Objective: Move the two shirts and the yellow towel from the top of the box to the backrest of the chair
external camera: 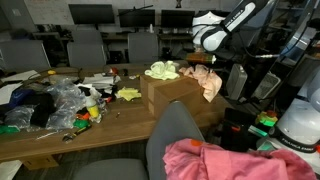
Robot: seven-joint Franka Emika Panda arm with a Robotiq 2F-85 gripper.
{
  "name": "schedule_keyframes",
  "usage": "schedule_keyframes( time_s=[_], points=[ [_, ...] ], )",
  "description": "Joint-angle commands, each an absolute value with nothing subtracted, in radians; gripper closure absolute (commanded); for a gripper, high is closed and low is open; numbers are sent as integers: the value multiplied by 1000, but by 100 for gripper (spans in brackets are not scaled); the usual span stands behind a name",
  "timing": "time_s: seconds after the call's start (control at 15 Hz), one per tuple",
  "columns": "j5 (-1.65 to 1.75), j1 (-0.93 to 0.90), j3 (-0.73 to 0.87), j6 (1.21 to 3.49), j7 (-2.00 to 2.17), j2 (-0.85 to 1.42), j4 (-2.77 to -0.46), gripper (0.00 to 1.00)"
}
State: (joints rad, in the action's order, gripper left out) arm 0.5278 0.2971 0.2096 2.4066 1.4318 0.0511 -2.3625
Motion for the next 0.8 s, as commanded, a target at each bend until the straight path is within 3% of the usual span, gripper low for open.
schedule_keyframes(
  time_s=[0.0, 0.6, 0.67, 0.73],
  points=[
    [540, 278, 249, 2443, 1456, 146, -2310, 0],
    [540, 236, 327, 2436, 1472, 247, -2285, 0],
    [539, 232, 333, 2438, 1474, 249, -2285, 25],
    [534, 230, 336, 2441, 1471, 248, -2288, 26]
  ],
)
